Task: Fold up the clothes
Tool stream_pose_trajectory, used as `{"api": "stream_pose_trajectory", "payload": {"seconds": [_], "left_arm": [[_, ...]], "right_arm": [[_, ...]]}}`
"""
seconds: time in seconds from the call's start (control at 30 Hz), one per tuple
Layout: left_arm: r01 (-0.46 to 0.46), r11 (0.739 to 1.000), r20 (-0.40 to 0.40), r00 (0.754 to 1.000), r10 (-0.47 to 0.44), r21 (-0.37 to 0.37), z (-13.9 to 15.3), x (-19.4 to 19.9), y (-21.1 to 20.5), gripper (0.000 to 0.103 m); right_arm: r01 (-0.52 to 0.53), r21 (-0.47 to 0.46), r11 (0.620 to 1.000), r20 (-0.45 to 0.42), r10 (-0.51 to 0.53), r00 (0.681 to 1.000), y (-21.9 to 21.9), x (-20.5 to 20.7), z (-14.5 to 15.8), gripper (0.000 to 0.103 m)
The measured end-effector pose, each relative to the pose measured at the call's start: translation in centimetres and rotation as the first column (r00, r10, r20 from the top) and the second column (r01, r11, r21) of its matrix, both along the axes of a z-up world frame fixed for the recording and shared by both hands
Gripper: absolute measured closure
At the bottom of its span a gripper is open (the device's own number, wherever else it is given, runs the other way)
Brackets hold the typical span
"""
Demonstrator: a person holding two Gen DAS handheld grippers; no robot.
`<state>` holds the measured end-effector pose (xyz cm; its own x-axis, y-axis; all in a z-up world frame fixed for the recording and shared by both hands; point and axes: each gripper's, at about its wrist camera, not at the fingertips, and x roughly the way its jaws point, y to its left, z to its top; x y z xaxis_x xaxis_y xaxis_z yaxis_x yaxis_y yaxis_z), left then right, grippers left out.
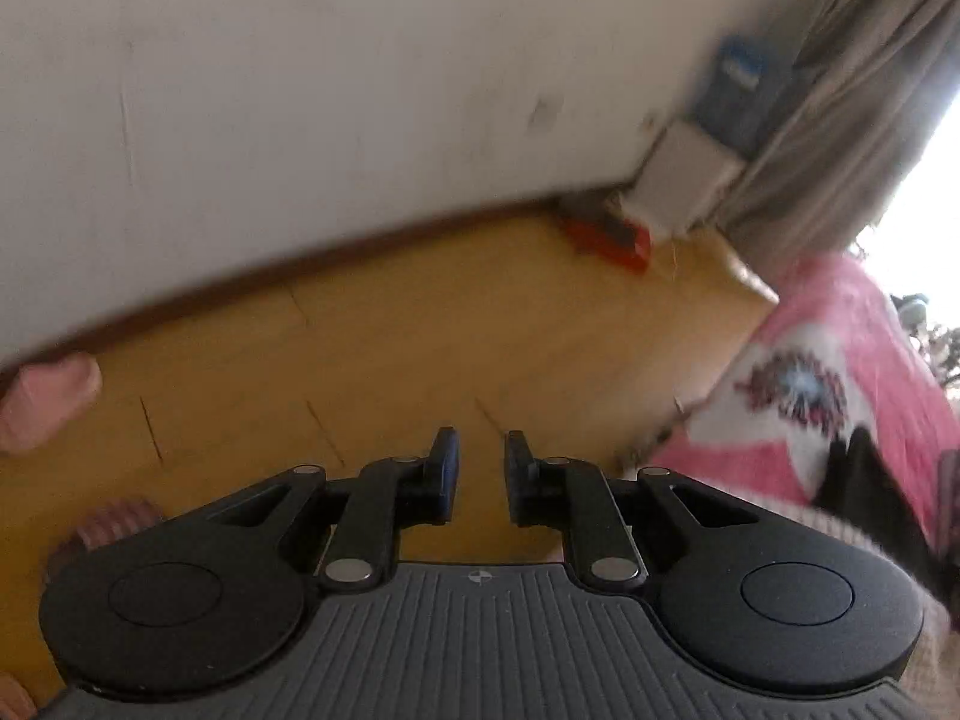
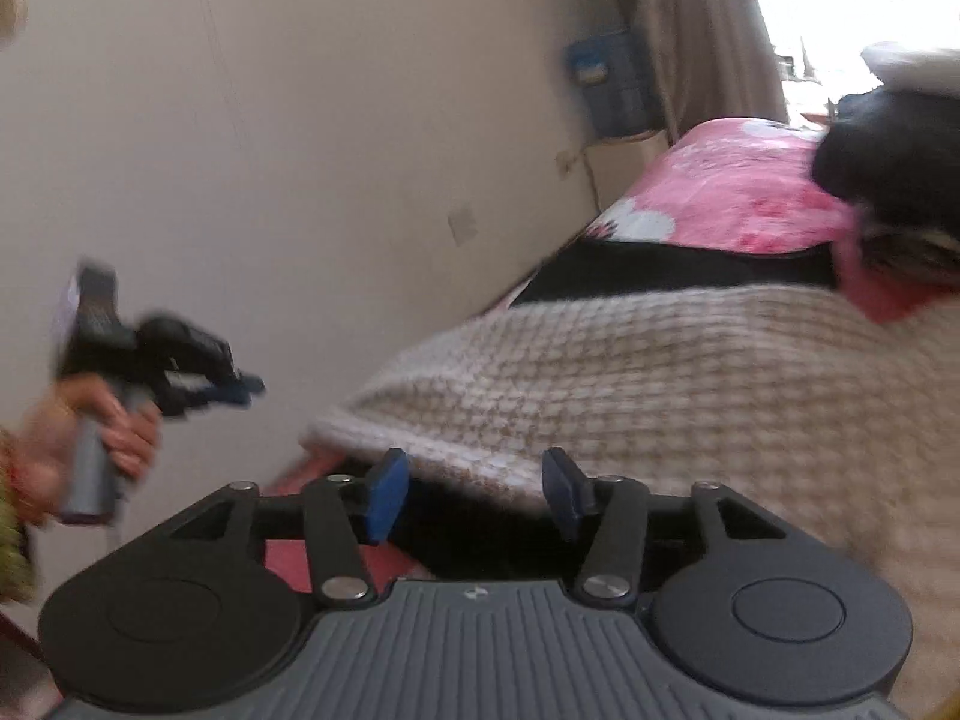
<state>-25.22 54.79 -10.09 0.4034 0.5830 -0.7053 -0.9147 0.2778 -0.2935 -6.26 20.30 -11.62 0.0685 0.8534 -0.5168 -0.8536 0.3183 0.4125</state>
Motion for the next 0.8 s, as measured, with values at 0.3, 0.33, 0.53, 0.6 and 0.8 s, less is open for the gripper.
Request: {"api": "stream_pose_trajectory", "payload": {"seconds": [0.3, 0.33, 0.53, 0.6, 0.8], "left_arm": [[0.559, 0.810, -0.009, 0.824, -0.566, 0.179, 5.8, 17.1, -9.5, 0.066], [0.612, 0.771, -0.020, 0.785, -0.619, 0.174, 5.7, 19.4, -11.3, 0.066], [0.822, 0.552, -0.187, 0.570, -0.800, 0.143, 1.6, 29.9, -20.7, 0.065], [0.844, 0.520, -0.288, 0.534, -0.795, 0.131, -0.6, 32.0, -22.7, 0.065], [0.838, 0.505, -0.410, 0.542, -0.733, 0.206, -1.0, 33.3, -25.6, 0.064]], "right_arm": [[0.417, 0.031, 0.908, -0.252, -0.397, 0.883, -16.8, 3.4, 2.4, 0.050], [0.457, 0.029, 0.889, -0.257, -0.435, 0.863, -18.6, 3.6, 2.6, 0.050], [0.623, -0.080, 0.778, -0.181, -0.626, 0.759, -27.3, 4.0, 3.4, 0.056], [0.649, -0.115, 0.752, -0.159, -0.659, 0.735, -29.2, 3.9, 3.2, 0.056], [0.676, -0.299, 0.674, -0.043, -0.717, 0.696, -32.5, 4.2, 0.4, 0.056]]}}
